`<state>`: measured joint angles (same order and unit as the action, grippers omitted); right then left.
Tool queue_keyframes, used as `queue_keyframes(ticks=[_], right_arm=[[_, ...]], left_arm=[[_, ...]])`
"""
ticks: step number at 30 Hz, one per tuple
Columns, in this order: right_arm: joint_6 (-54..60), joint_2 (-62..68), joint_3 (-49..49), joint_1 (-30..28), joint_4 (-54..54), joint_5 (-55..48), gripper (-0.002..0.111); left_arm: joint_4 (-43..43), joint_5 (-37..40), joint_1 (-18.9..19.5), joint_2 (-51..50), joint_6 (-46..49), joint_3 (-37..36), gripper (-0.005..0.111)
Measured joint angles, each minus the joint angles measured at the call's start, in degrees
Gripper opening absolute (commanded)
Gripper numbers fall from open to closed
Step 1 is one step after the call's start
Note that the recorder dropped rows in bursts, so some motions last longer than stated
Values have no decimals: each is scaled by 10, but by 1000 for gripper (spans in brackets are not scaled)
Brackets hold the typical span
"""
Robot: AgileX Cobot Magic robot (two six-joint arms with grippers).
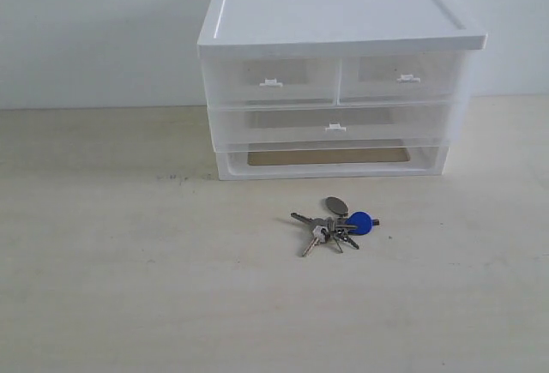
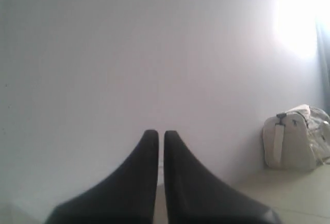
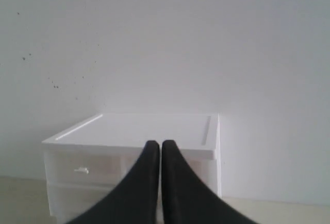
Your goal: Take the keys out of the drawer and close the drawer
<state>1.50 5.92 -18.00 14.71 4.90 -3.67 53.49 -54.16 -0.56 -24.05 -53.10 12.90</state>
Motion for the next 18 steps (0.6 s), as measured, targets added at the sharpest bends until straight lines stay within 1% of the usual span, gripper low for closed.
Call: queue_keyframes(ticks=[4, 10, 12, 18], right_arm=[[0, 0, 0, 0, -6, -48, 0], [2, 0, 0, 0, -11, -91, 0], [3, 0, 0, 0, -14, -98, 0], [3, 0, 0, 0, -15, -114, 0]], left_arm=[[7, 40, 0, 100, -45, -4, 4], [31, 78, 0, 216, -104, -4, 4], [41, 83, 0, 233, -117, -4, 4], [56, 83, 0, 237, -161, -4, 4]])
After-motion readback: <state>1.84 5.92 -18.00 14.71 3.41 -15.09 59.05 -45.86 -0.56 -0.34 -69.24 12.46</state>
